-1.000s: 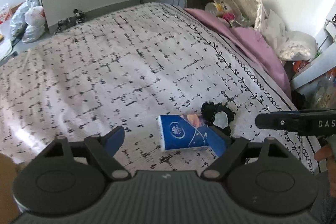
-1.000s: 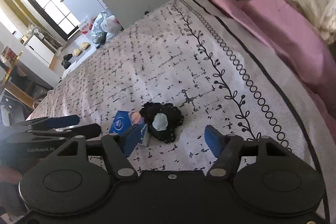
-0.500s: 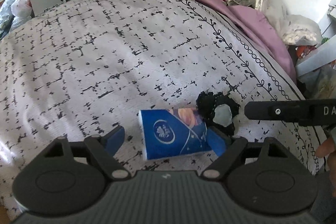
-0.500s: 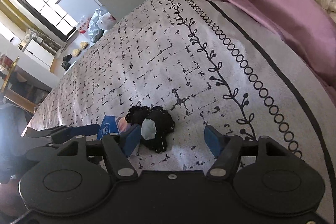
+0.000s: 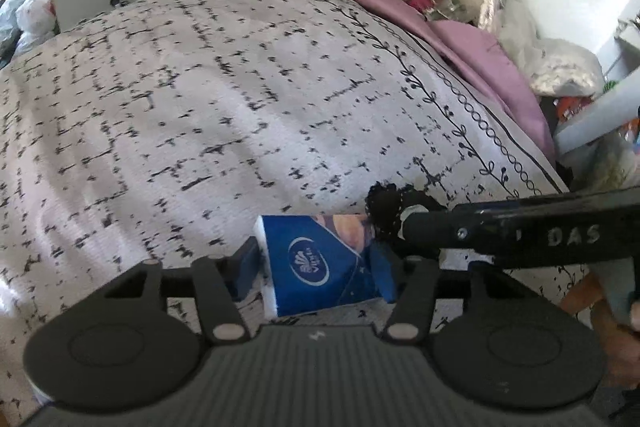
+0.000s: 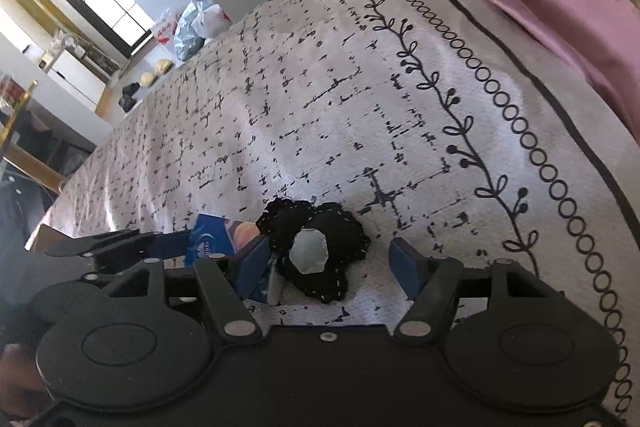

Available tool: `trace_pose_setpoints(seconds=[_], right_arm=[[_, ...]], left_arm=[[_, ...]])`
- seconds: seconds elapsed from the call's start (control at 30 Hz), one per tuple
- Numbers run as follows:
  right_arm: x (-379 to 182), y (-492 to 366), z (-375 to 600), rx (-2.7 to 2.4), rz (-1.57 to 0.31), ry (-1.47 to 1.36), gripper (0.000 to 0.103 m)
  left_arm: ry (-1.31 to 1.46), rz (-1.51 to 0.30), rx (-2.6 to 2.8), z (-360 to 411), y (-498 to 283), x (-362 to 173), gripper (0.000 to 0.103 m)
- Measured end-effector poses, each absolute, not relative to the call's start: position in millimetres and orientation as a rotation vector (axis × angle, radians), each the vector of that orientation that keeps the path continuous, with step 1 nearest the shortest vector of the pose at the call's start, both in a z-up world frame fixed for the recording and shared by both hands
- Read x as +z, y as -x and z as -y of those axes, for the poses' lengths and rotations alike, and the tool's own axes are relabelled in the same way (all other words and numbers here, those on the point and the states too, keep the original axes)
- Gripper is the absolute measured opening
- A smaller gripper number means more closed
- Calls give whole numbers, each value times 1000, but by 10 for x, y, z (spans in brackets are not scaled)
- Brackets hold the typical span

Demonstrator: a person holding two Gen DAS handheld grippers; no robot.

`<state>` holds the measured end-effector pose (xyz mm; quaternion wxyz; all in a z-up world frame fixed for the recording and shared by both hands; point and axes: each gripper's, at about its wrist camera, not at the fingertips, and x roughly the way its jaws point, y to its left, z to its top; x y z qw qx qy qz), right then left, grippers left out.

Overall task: Organize soft objects
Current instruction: 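Grasp the blue tissue box with the left tool while the right tool grasps the black scrunchie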

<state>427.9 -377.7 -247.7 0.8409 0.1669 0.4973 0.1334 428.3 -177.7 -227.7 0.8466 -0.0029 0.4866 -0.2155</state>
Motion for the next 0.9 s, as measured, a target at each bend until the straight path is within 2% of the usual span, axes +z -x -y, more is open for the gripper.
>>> trace_pose_setpoints(seconds=[0.13,0.17,0.2,0.23,0.3,0.43,0.47,0.53,0.9], right_arm=[[-2513,-4284,3700,257,-1046,-326,65],[-2510,-4274,3668,251,-1041,-305,60],[-2510,-4261,3630,238,-1041,-269,44],[-2507,-4249,3606,231,-1041,-241,35],[-2498,-4227,3582,238,-1052,-242,28],[-2432,-4140,3550,227,-1064,-244,25],[-2410,-4106,3547,224,-1063,-247,24],[-2353,-4024,3552,217,-1056,-251,24],[-1973,-3662,3510,208,-991,-252,24]], left_arm=[[3,-1008,-445,1705,-4220,-2224,49],[1,-1004,-444,1686,-4202,-2209,48],[6,-1000,-441,1661,-4194,-2196,47],[11,-999,-435,1629,-4184,-2182,45],[26,-996,-420,1562,-4177,-2159,43],[52,-995,-385,1439,-4167,-2095,38],[50,-987,-384,1414,-4152,-2057,33],[50,-975,-383,1368,-4113,-1992,30],[70,-896,-396,1189,-3801,-1620,24]])
